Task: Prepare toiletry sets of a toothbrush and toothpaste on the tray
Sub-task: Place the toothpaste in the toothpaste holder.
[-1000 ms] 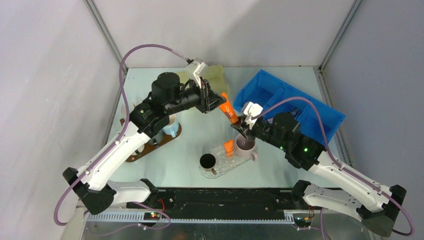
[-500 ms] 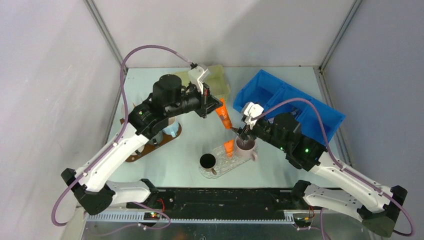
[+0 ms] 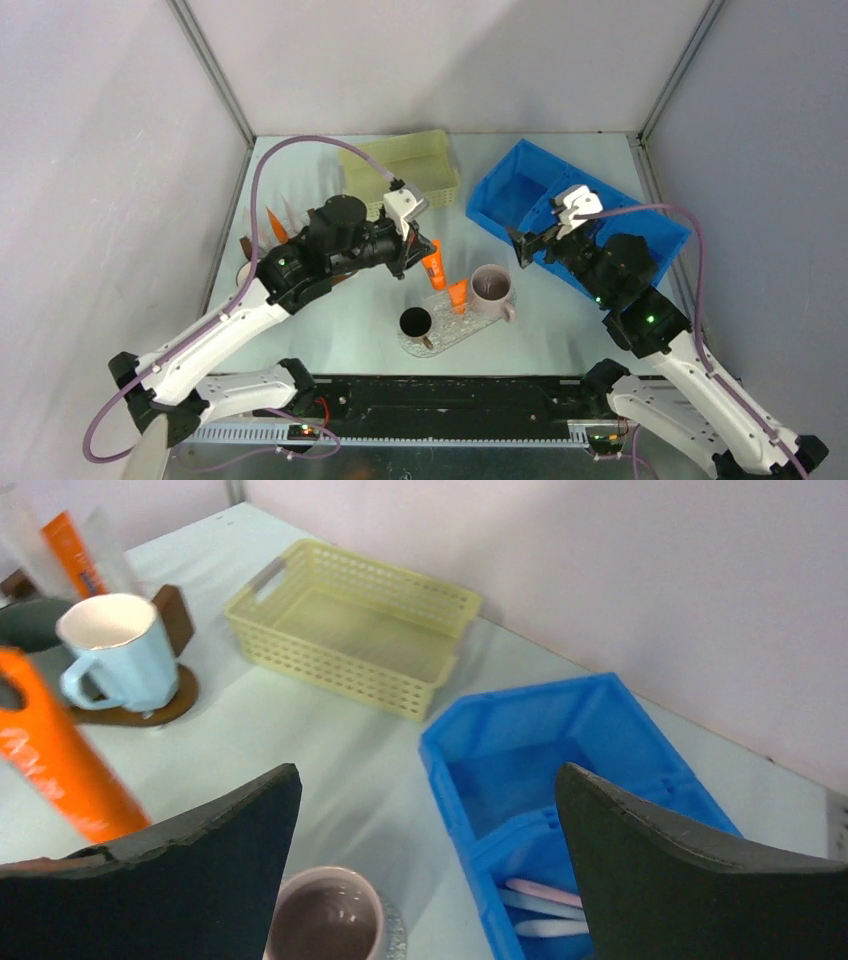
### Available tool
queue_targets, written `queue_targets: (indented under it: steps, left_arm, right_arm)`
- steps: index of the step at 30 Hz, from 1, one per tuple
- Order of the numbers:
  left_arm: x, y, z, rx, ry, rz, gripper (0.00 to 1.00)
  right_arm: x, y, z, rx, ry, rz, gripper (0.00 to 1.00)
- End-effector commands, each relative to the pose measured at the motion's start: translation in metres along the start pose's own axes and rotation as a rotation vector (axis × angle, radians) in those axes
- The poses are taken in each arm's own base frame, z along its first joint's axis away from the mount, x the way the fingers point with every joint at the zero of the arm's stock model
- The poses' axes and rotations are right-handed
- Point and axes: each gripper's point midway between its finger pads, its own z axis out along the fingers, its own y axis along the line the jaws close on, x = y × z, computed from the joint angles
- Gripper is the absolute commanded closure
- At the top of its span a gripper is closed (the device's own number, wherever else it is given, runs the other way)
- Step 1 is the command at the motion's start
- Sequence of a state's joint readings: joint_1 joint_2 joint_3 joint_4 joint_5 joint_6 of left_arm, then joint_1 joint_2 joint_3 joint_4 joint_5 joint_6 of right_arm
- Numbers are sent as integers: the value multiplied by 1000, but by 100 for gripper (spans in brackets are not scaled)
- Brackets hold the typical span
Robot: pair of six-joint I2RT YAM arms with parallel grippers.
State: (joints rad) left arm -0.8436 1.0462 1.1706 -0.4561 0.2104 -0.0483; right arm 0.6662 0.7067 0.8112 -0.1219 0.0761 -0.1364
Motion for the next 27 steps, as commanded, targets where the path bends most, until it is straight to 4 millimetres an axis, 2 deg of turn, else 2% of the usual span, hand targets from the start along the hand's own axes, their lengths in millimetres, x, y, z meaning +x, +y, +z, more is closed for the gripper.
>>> queue_targets:
  steps: [1, 7, 13, 21, 27]
  left_arm:
    - [-11, -7, -1, 16, -90, 68, 100]
    - [13, -14, 8, 43, -62, 78, 100]
    - [38, -14, 20, 31, -29, 80, 100]
    - [55, -12, 33, 8, -16, 125, 100]
    - [58, -9, 36, -17, -28, 152, 100]
  right_arm:
    - [-9, -24, -7, 92, -74, 110, 1]
    - [-5, -42, -13, 149, -80, 132, 0]
    - [-3, -45, -14, 156, -81, 159, 1]
    - [0, -47, -14, 160, -74, 162, 1]
    - [1, -50, -15, 169, -73, 162, 1]
